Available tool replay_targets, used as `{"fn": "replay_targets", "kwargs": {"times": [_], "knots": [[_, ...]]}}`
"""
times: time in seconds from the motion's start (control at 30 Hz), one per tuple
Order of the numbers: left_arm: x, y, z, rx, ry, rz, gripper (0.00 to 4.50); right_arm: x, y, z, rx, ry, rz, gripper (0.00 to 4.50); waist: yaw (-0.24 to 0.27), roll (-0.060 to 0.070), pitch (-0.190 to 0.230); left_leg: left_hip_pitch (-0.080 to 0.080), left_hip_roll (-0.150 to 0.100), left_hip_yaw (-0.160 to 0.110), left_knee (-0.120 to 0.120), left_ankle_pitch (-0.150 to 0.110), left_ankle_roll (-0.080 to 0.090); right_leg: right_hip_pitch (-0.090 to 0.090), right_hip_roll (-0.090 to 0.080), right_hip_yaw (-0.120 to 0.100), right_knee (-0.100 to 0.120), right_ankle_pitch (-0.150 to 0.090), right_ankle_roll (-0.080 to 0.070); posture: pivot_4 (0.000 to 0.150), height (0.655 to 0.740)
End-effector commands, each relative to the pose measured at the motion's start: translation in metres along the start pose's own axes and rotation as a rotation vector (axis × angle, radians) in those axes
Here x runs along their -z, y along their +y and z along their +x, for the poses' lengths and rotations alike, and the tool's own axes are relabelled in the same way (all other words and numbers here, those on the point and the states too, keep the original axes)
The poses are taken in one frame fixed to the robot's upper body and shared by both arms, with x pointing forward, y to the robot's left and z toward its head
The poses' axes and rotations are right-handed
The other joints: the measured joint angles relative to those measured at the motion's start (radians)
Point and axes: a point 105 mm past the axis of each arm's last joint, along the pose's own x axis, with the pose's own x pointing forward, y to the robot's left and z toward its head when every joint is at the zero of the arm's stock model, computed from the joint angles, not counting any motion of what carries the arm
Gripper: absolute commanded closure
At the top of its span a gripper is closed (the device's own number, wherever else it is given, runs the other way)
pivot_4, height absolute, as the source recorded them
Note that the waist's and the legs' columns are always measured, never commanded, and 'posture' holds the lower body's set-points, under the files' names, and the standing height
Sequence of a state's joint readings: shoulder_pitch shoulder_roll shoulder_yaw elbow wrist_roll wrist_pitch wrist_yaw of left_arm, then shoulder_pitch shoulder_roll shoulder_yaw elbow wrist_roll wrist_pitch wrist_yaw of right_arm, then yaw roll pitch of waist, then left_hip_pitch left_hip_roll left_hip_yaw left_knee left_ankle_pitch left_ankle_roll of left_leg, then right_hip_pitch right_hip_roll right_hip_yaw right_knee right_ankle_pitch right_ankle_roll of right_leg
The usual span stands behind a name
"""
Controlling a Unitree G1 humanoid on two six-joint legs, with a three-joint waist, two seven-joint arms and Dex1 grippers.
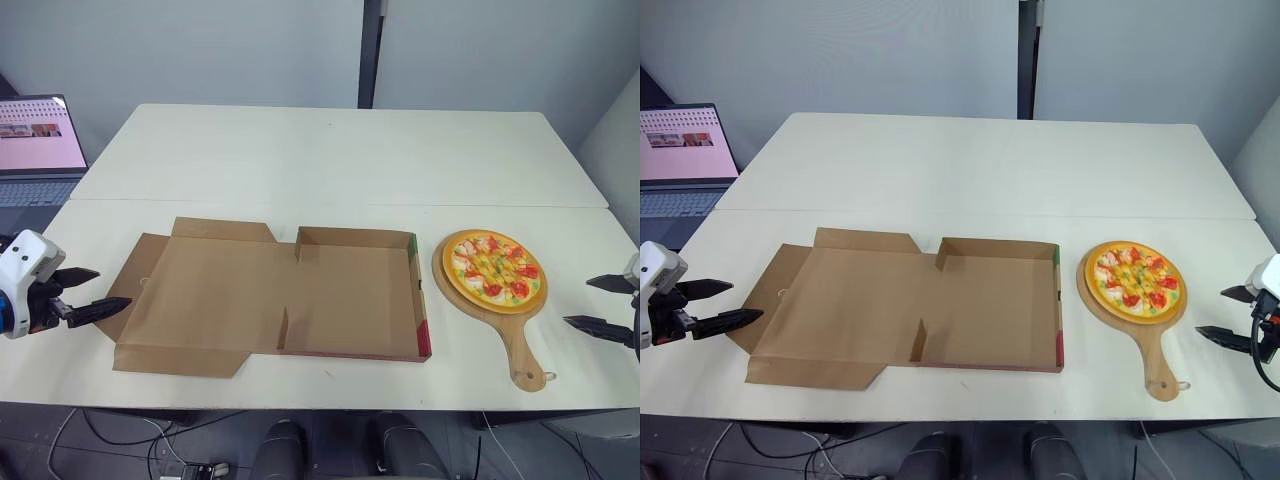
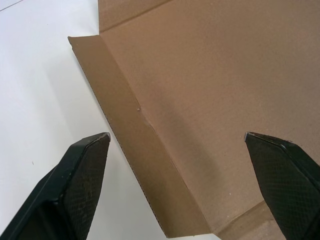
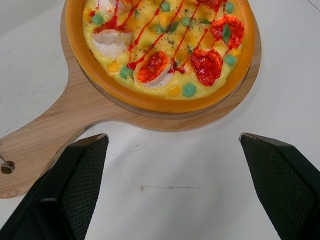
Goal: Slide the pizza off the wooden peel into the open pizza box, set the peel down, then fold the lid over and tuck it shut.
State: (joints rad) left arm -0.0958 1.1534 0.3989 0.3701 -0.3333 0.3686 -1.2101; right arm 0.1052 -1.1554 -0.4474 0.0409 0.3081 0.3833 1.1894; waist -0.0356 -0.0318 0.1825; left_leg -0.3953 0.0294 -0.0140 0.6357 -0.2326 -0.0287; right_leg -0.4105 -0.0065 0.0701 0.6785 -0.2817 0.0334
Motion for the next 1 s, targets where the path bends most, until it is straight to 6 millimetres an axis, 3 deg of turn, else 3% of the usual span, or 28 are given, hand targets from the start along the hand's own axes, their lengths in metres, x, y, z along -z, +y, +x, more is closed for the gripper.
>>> {"fn": "replay_targets", "kwargs": {"times": [0.03, 0.4, 0.77, 0.87, 1.0], "knots": [[-0.007, 0.002, -0.003, -0.002, -0.017, 0.025, 0.02, -0.009, -0.002, -0.003, 0.022, -0.033, -0.023, 0.0, 0.0, 0.0, 0.0, 0.0, 0.0, 0.0, 0.0, 0.0, 0.0, 0.0, 0.0, 0.0, 0.0, 0.0, 0.0, 0.15, 0.7306], [-0.022, -0.002, 0.004, 0.018, -0.16, 0.043, 0.02, -0.012, -0.001, -0.005, 0.07, -0.088, -0.016, 0.0, 0.001, 0.0, 0.0, 0.0, 0.0, 0.0, 0.001, 0.0, 0.0, 0.0, 0.0, 0.0, 0.001, 0.0, 0.0, 0.15, 0.7306], [-0.019, -0.008, 0.006, 0.109, -0.098, 0.088, 0.02, -0.01, -0.003, -0.007, 0.111, -0.09, -0.022, 0.0, -0.002, 0.0, 0.0, 0.0, 0.0, -0.001, 0.004, 0.0, 0.0, 0.001, 0.003, 0.0, 0.002, 0.0, 0.0, 0.15, 0.7306], [-0.031, -0.022, 0.013, 0.17, -0.115, 0.151, 0.02, -0.011, -0.004, -0.011, 0.127, -0.099, -0.019, 0.0, 0.001, 0.0, 0.0, -0.001, 0.0, -0.001, 0.005, 0.0, 0.0, 0.001, 0.003, 0.0, 0.002, 0.0, 0.0, 0.15, 0.7306], [-0.067, -0.057, 0.029, 0.31, -0.201, 0.24, 0.02, -0.009, 0.004, -0.014, 0.119, -0.083, -0.018, 0.0, 0.004, 0.0, 0.0, -0.002, 0.0, -0.002, 0.006, 0.0, 0.0, 0.002, 0.003, 0.001, 0.002, 0.001, 0.001, 0.15, 0.7306]]}}
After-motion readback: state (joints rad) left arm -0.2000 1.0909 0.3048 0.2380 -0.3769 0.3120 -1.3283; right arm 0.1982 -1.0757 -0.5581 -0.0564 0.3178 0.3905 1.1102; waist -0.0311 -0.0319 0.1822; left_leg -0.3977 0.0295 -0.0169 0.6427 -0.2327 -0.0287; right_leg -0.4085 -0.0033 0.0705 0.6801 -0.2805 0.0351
